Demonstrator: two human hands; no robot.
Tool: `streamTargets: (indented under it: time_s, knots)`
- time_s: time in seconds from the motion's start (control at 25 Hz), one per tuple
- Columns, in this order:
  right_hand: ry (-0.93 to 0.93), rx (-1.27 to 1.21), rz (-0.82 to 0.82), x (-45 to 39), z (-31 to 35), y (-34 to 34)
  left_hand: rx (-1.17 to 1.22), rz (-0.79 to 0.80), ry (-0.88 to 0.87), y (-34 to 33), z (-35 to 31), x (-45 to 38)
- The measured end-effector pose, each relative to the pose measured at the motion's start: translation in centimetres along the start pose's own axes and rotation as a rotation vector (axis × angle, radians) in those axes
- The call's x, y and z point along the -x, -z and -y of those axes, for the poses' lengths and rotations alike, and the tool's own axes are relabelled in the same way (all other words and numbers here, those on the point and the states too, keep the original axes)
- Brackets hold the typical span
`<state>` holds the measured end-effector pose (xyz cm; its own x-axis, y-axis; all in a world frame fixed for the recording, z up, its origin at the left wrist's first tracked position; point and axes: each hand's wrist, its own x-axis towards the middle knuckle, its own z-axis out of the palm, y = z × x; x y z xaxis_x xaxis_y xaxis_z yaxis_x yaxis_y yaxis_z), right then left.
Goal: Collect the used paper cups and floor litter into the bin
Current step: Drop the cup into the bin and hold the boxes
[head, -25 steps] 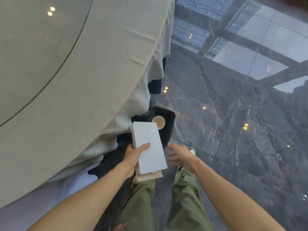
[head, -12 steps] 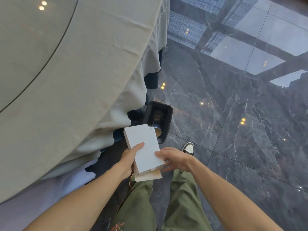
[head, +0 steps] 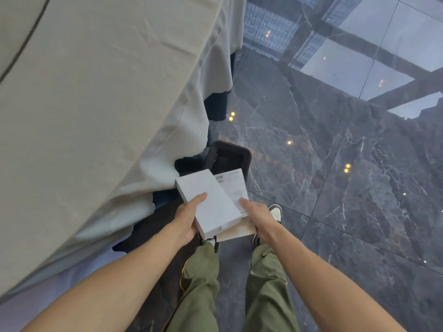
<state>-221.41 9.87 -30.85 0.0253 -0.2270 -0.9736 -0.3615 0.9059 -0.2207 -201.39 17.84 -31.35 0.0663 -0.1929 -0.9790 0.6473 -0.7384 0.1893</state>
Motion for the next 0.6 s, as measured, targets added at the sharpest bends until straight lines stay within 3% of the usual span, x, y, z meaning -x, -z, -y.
streamTargets:
  time_s: [0.08, 0.16, 0.6]
  knots:
    - [0.051, 0.107, -0.127, -2.2, 0.3, -0.3, -0.021, -0.098, -0.003, 1.3, 0.0, -1.4]
    - [0.074, 0.168, -0.155, -4.3, 1.0, -0.9, -0.073, -0.140, -0.008, 2.9, 0.3, -2.5]
    - [0.043, 0.331, -0.207, -6.4, 1.0, -2.8, -0.017, -0.046, -0.004, 3.7, 0.4, -3.3]
